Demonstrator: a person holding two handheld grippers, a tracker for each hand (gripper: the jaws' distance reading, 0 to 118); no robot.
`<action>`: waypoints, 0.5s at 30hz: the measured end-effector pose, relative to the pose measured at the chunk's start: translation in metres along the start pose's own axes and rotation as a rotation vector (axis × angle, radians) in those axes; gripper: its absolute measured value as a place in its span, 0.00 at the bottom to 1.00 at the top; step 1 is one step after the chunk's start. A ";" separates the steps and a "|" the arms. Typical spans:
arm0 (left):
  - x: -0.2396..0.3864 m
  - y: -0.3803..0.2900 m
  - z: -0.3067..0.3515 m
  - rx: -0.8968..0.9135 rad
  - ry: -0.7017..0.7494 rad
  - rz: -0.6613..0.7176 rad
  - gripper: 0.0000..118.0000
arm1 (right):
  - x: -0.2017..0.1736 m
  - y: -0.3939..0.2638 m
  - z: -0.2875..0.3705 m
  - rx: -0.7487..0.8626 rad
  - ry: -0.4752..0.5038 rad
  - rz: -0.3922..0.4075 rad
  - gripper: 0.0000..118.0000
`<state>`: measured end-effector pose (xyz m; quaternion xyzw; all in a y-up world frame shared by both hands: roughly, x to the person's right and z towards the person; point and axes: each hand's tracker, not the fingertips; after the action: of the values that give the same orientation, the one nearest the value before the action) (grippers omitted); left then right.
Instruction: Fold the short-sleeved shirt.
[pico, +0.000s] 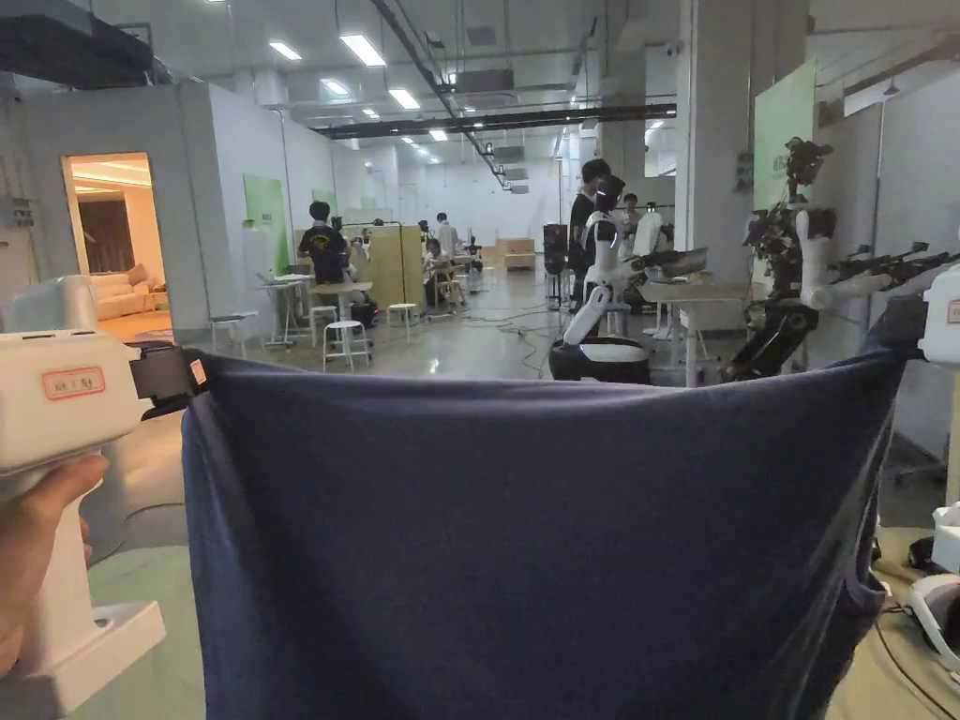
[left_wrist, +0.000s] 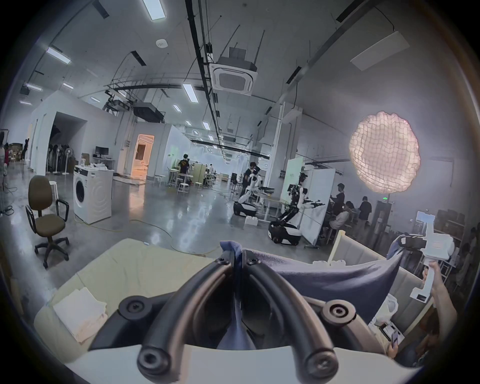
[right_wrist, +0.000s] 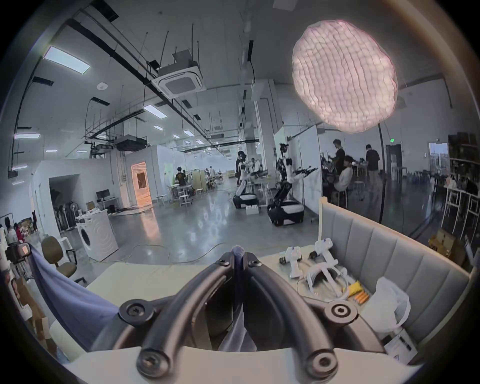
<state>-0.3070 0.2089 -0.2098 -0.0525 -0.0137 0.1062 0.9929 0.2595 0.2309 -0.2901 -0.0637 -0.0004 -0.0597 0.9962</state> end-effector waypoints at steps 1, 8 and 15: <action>-0.001 0.006 -0.007 0.008 0.002 0.001 0.05 | -0.003 0.008 -0.006 0.006 -0.007 0.010 0.04; 0.006 0.031 -0.071 0.009 0.055 -0.023 0.05 | -0.015 0.032 -0.054 0.025 -0.047 0.060 0.04; 0.007 0.028 -0.135 -0.004 0.101 -0.030 0.05 | -0.025 0.033 -0.116 0.013 -0.094 0.081 0.04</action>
<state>-0.3013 0.2236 -0.3474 -0.0595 0.0355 0.0883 0.9937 0.2375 0.2514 -0.4098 -0.0598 -0.0452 -0.0164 0.9971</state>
